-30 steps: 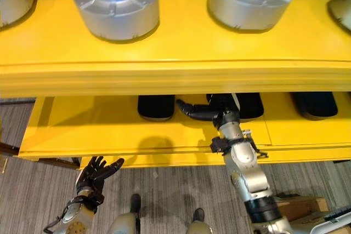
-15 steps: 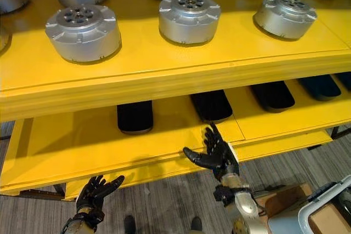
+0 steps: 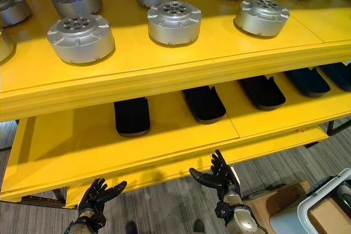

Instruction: Move parts from the plastic box to the shelf.

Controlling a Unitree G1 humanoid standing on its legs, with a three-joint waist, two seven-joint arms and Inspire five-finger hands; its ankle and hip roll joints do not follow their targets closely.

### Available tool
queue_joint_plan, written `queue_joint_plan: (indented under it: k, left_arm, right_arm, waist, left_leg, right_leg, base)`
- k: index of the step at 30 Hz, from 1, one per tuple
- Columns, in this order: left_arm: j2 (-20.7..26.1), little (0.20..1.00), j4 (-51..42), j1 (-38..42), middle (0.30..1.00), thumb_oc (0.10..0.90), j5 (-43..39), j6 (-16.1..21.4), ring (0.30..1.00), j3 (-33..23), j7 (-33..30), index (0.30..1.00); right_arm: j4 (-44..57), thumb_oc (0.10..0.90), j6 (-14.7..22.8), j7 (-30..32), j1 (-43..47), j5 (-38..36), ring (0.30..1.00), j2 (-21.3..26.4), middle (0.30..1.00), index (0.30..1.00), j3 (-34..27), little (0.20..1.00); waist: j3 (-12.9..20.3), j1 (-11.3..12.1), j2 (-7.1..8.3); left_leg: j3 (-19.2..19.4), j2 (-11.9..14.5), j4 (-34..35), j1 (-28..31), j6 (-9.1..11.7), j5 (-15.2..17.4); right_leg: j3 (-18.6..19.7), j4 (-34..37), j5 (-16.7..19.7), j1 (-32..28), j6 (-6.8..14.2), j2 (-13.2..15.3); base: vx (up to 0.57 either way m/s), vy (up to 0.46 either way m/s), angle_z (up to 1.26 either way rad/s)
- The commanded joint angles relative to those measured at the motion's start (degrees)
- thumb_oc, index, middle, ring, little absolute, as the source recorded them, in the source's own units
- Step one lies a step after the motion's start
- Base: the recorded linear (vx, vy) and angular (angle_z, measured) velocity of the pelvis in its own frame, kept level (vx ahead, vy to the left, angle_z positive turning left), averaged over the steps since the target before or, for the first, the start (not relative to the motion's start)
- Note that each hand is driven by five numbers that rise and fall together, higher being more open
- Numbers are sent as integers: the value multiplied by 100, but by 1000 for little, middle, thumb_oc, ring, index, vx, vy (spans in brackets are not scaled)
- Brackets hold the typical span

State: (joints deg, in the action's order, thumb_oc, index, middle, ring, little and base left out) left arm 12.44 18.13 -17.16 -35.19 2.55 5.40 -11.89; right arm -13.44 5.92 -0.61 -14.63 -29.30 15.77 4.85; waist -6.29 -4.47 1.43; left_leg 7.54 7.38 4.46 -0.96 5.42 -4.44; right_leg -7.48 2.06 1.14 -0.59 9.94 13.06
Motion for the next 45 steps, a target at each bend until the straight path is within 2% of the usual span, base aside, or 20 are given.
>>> queue_joint_plan:
  k: [1,16,23,26,27,33,37,38,39,40,42,43,44,45]
  left_arm:
    - [200,1000,-366,688,1000,900,374,601,1000,-243,293,1000]
    - [244,1000,-373,842,1000,900,383,586,1000,-83,264,1000]
    - [290,1000,-397,934,1000,900,317,569,1000,-9,251,1000]
    - [322,1000,-469,932,1000,900,340,559,1000,38,280,1000]
    - [346,1000,-515,920,1000,900,368,554,1000,49,295,1000]
    - [465,1000,-610,953,1000,900,503,543,1000,83,356,1000]
    - [607,1000,-617,1183,1000,900,640,588,1000,214,401,1000]
    - [635,1000,-629,1221,1000,900,646,603,1000,211,392,1000]
    - [693,1000,-655,1255,1000,900,648,640,1000,157,344,1000]
    - [693,1000,-654,1256,1000,900,648,640,1000,158,345,1000]
    - [717,1000,-633,1242,1000,900,627,656,1000,98,328,1000]
    - [709,1000,-637,1179,1000,900,590,657,1000,31,322,1000]
    - [707,1000,-642,1182,1000,900,591,657,1000,26,321,1000]
    - [697,1000,-647,1114,1000,900,568,652,1000,2,333,1000]
  right_arm:
    - [220,900,429,48,339,208,1000,-4,1000,1000,-171,1000]
    - [-210,900,370,277,460,163,1000,-127,1000,1000,-107,1000]
    - [-263,900,366,368,591,2,1000,-237,1000,1000,-93,1000]
    - [-267,900,344,356,586,-50,1000,-284,1000,1000,-80,1000]
    - [-246,900,332,351,567,-119,1000,-316,1000,1000,-89,1000]
    - [-210,900,306,263,496,-250,1000,-354,1000,1000,-104,1000]
    - [-127,900,344,223,437,-299,1000,-363,1000,1000,-129,1000]
    - [-134,900,351,231,449,-304,1000,-374,1000,1000,-133,1000]
    - [-77,900,373,280,523,-307,1000,-396,1000,1000,-123,1000]
    - [-77,900,372,281,523,-307,1000,-396,1000,1000,-124,1000]
    - [7,900,409,264,537,-302,1000,-369,1000,1000,-84,1000]
    - [186,900,435,211,498,-318,1000,-305,1000,1000,-63,1000]
    - [194,900,433,211,501,-319,1000,-303,1000,1000,-63,1000]
    - [249,900,453,188,490,-319,1000,-280,1000,1000,-53,1000]
  waist:
    - [232,39,18]
    - [168,56,26]
    - [166,44,107]
    - [149,28,164]
    - [140,8,201]
    - [55,-65,283]
    - [-66,-218,273]
    - [-86,-243,265]
    - [-187,-247,192]
    - [-191,-245,190]
    - [-295,-199,81]
    - [-317,-107,-20]
    - [-332,-108,6]
    - [-325,-66,-34]
  left_leg:
    - [-218,297,54,164,83,267]
    - [-275,318,4,74,73,260]
    - [-260,151,-185,31,-72,477]
    - [-211,-2,-344,-11,-182,642]
    - [-192,-126,-444,-44,-272,756]
    - [-145,-462,-967,-334,-463,1101]
    - [-77,-733,-1200,-748,-586,1208]
    - [-12,-732,-1234,-810,-593,1209]
    - [208,-668,-1212,-839,-609,1207]
    - [209,-666,-1213,-836,-608,1208]
    - [425,-597,-1072,-801,-657,1095]
    - [584,-507,-946,-708,-697,1115]
    - [654,-515,-952,-761,-727,994]
    - [689,-492,-888,-687,-743,1068]
  right_leg:
    - [-52,4,261,239,118,55]
    - [-31,-103,207,316,82,45]
    - [50,-306,294,399,173,214]
    - [180,-380,472,466,259,346]
    - [286,-421,650,528,327,461]
    - [510,-488,1088,679,404,761]
    - [630,-431,1708,1025,431,1006]
    - [631,-409,1851,1110,430,1018]
    - [284,-392,1941,1339,441,938]
    - [284,-392,1940,1335,440,936]
    - [-188,-709,1391,1296,340,781]
    - [-507,-1307,691,1057,235,607]
    - [-532,-1293,763,1105,170,628]
    - [-522,-1662,444,1011,174,528]
  base:
    - [0,0,0]
    - [0,0,0]
    - [38,72,-1]
    - [26,129,-8]
    - [24,157,-11]
    - [3,170,-13]
    - [-86,198,1]
    - [-154,244,-14]
    - [-111,197,-26]
    - [-135,227,-60]
    - [-116,241,-117]
    - [-145,224,-109]
    - [-77,229,-107]
    - [-135,106,-136]
